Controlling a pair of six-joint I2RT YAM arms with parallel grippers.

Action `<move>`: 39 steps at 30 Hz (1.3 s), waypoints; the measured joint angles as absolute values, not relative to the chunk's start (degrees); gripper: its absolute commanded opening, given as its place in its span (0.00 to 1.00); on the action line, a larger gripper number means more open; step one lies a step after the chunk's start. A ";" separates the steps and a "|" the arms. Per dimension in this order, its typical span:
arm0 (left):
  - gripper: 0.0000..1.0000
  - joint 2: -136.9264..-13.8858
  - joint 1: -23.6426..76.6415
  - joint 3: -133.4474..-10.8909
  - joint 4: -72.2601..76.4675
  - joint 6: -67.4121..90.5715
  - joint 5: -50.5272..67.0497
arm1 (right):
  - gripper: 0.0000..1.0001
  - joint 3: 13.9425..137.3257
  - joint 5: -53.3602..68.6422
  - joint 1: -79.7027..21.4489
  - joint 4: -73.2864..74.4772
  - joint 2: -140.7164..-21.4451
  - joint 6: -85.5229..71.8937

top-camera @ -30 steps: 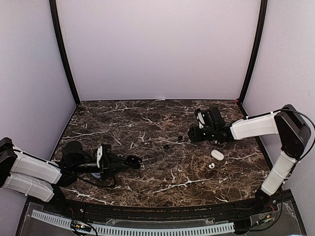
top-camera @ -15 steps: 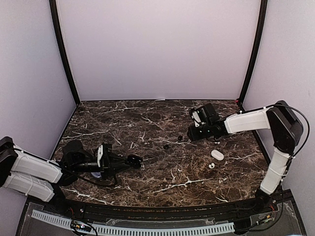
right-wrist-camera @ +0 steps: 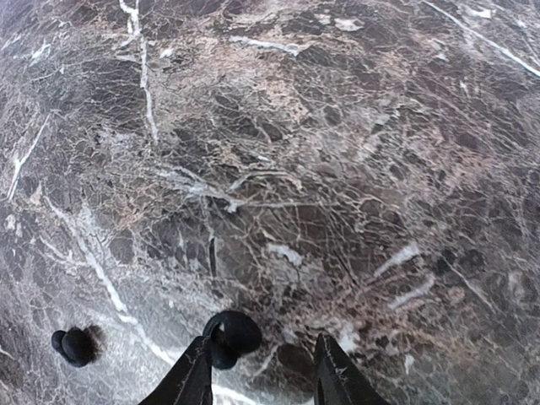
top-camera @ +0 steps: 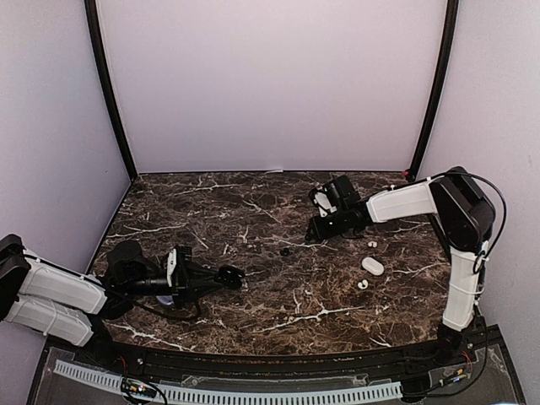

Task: Insert the wireless bluetooth earbuds into the charging case
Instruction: Pick up the right earbud from the center of the board.

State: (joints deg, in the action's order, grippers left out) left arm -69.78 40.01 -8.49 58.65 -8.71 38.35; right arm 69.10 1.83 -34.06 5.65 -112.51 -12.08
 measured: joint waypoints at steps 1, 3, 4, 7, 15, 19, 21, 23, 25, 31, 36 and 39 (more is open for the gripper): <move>0.06 -69.78 40.01 -8.49 58.65 -8.71 38.35 | 0.38 69.67 1.98 -34.06 5.82 -113.16 -12.08; 0.06 -69.73 40.01 -8.49 58.65 -8.71 38.35 | 0.38 70.41 2.20 -34.06 6.04 -114.30 -12.03; 0.06 -69.73 40.01 -8.49 58.65 -8.71 38.35 | 0.38 70.61 2.33 -34.06 6.17 -114.72 -12.05; 0.06 -69.73 40.01 -8.49 58.65 -8.71 38.37 | 0.37 71.07 2.81 -34.06 6.24 -115.28 -12.03; 0.06 -69.71 40.03 -8.49 58.63 -8.71 38.39 | 0.20 73.36 5.17 -34.04 6.92 -117.27 -11.66; 0.06 -69.60 40.03 -8.49 58.63 -8.73 38.39 | 0.15 73.52 7.07 -34.04 7.31 -117.27 -11.55; 0.06 -69.47 40.01 -8.49 58.61 -8.71 38.39 | 0.14 73.52 7.97 -34.04 7.33 -117.27 -11.40; 0.06 -69.38 40.01 -8.49 58.61 -8.71 38.39 | 0.14 73.45 8.67 -34.04 7.33 -117.21 -11.35; 0.06 -69.38 40.01 -8.49 58.61 -8.71 38.39 | 0.14 72.93 9.32 -34.04 7.27 -116.75 -11.38; 0.06 -69.25 40.01 -8.49 58.61 -8.75 38.37 | 0.15 70.22 10.72 -34.04 7.25 -113.12 -11.05; 0.06 -69.25 40.03 -8.49 58.59 -8.75 38.39 | 0.15 67.35 12.01 -34.06 6.39 -108.42 -11.00; 0.06 -69.25 40.03 -8.51 58.59 -8.75 38.39 | 0.15 66.35 12.58 -34.06 6.20 -106.13 -11.03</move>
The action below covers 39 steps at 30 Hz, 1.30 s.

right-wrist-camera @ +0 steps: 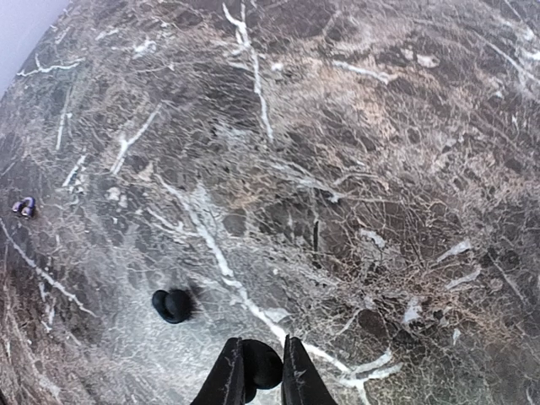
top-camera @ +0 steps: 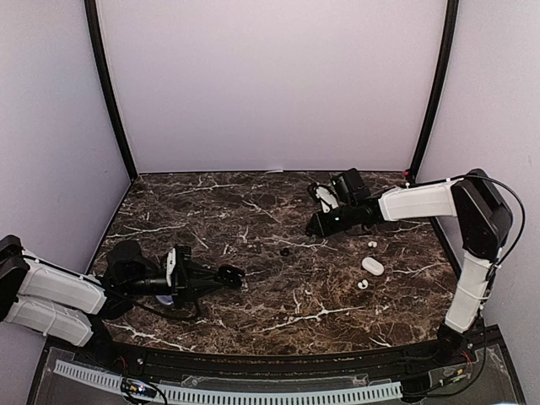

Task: Insert the wireless bluetooth earbuds into the charging case
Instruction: Pick up the right earbud from the center of the board, then place the right earbud at the center of the board.

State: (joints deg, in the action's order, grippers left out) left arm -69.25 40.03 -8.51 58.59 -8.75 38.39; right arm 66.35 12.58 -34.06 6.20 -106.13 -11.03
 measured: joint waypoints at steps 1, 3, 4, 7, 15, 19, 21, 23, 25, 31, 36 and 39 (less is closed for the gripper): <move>0.06 -69.25 40.01 -8.54 58.57 -8.75 38.39 | 0.15 66.28 12.67 -34.09 6.22 -105.54 -11.05; 0.06 -69.17 40.01 -8.56 58.46 -8.75 38.39 | 0.14 66.17 12.75 -34.24 6.22 -104.38 -11.03; 0.06 -69.01 40.03 -8.56 58.35 -8.75 38.39 | 0.14 65.98 12.71 -34.35 6.11 -103.74 -11.00; 0.06 -68.55 40.03 -8.56 58.24 -8.78 38.39 | 0.14 63.99 12.62 -34.65 5.56 -100.77 -11.03; 0.06 -68.55 40.03 -8.56 58.15 -8.78 38.39 | 0.14 58.98 12.60 -36.47 4.27 -93.76 -11.00; 0.06 -68.55 40.03 -8.56 58.15 -8.78 38.39 | 0.15 54.89 12.62 -37.12 4.29 -89.49 -10.98; 0.06 -68.55 40.03 -8.56 58.15 -8.78 38.41 | 0.15 53.08 12.62 -37.36 4.32 -87.53 -10.98; 0.06 -68.55 40.03 -8.56 58.15 -8.78 38.39 | 0.15 51.66 12.64 -37.69 4.32 -86.00 -11.00; 0.06 -68.55 40.03 -8.56 58.15 -8.78 38.39 | 0.15 49.95 12.67 -38.17 4.32 -84.49 -11.16; 0.06 -68.88 40.03 -8.58 58.17 -8.78 38.48 | 0.15 45.89 12.64 -40.18 4.34 -82.04 -12.36; 0.06 -68.79 40.16 -8.64 57.98 -8.78 38.46 | 0.15 44.36 12.62 -42.72 4.27 -81.84 -14.52; 0.06 -68.12 40.40 -8.67 56.93 -8.80 38.35 | 0.15 43.24 12.53 -44.36 4.29 -81.87 -16.27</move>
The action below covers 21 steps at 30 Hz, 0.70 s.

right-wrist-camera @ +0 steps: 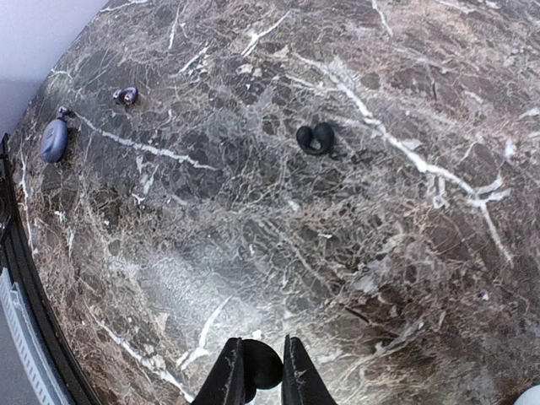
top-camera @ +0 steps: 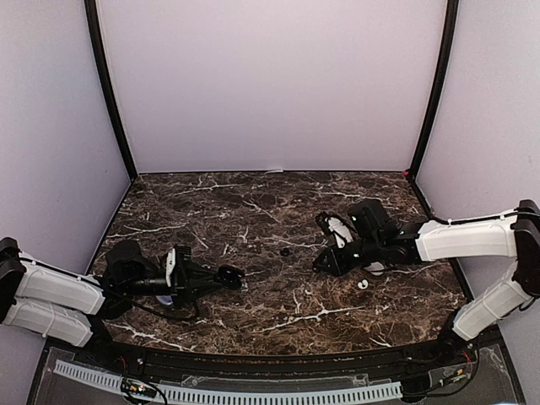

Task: Insert the wireless bluetooth earbuds into the charging case
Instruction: Place the right earbud at the center of the board.

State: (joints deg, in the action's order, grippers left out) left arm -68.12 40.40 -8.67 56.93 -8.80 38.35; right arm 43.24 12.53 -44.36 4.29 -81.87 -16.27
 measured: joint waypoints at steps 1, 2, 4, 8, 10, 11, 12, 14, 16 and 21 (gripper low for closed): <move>0.06 -67.81 40.45 -8.67 56.60 -8.82 38.30 | 0.15 42.87 12.43 -44.97 4.29 -81.87 -16.84; 0.06 -67.46 40.53 -8.67 56.38 -8.84 38.22 | 0.15 42.54 12.38 -45.56 4.32 -81.97 -17.37; 0.06 -66.81 40.71 -8.67 56.14 -8.88 38.04 | 0.15 42.17 12.25 -46.50 4.38 -82.48 -18.35; 0.06 -66.35 40.77 -8.67 55.55 -9.04 37.89 | 0.15 41.95 11.81 -47.35 4.67 -83.99 -19.51; 0.06 -66.26 40.84 -8.67 55.31 -9.06 37.85 | 0.15 41.95 11.84 -47.44 4.82 -84.68 -19.64; 0.06 -66.17 40.93 -8.67 55.16 -9.10 37.78 | 0.15 41.98 11.77 -47.51 4.91 -85.25 -19.64; 0.06 -66.06 41.06 -8.67 55.00 -9.23 37.63 | 0.15 41.98 11.77 -47.53 5.02 -85.69 -19.64; 0.06 -65.73 41.17 -8.67 54.70 -9.41 37.47 | 0.15 42.06 11.73 -47.66 5.82 -87.00 -19.62; 0.06 -65.67 41.36 -8.67 54.46 -9.47 37.41 | 0.16 42.09 11.70 -47.77 6.79 -88.31 -19.59; 0.06 -65.69 41.67 -8.67 54.11 -9.69 37.23 | 0.22 42.09 11.53 -47.99 8.03 -89.73 -19.49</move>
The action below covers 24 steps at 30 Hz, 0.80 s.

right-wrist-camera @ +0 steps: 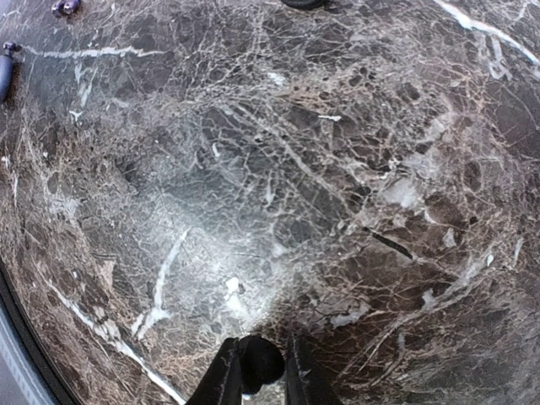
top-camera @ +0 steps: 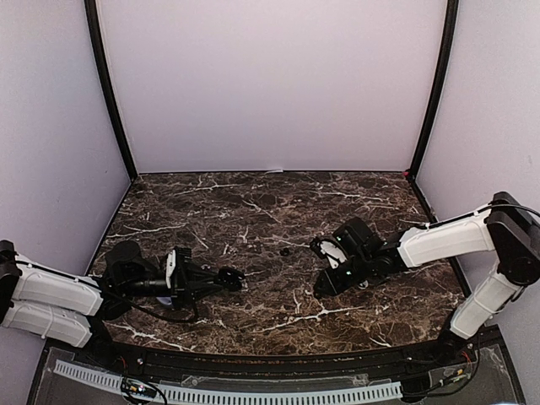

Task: Insert the wireless bluetooth earbuds into the charging case
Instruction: Place the right earbud at the center of the board.

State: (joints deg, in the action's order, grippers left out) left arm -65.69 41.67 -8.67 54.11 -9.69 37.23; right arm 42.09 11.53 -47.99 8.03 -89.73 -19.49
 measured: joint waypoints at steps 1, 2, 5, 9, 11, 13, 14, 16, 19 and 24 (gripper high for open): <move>0.06 -65.73 41.76 -8.67 54.11 -9.74 37.23 | 0.27 42.11 11.53 -48.05 8.10 -89.84 -19.35; 0.06 -65.84 41.85 -8.67 54.08 -9.82 37.23 | 0.30 42.11 11.44 -48.12 8.21 -89.91 -19.20; 0.06 -66.17 42.04 -8.84 53.98 -9.91 37.19 | 0.36 42.30 10.17 -48.23 9.10 -89.91 -18.87; 0.06 -66.41 42.06 -8.99 53.95 -9.93 36.95 | 0.37 42.46 7.73 -48.36 10.02 -89.89 -18.55; 0.06 -66.41 42.09 -8.99 53.93 -9.93 36.88 | 0.37 42.46 6.74 -48.34 10.61 -89.76 -18.50; 0.06 -66.41 42.17 -8.99 53.91 -9.96 36.80 | 0.36 42.50 6.15 -48.34 10.83 -89.54 -18.48; 0.06 -66.41 42.17 -8.99 53.89 -9.96 36.80 | 0.36 42.54 5.93 -48.34 10.92 -89.41 -18.46; 0.06 -66.41 42.22 -8.99 53.89 -9.98 36.77 | 0.36 42.76 5.74 -48.36 11.27 -89.36 -18.31; 0.06 -66.41 42.28 -8.99 53.89 -10.00 36.77 | 0.36 42.92 5.63 -48.36 11.62 -89.36 -18.28; 0.06 -66.41 42.28 -8.99 53.87 -10.11 36.77 | 0.36 43.31 4.56 -48.36 12.43 -89.36 -18.28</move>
State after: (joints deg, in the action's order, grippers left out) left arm -66.41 42.28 -8.99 53.87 -10.11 36.77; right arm 43.31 4.56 -48.36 12.43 -89.36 -18.28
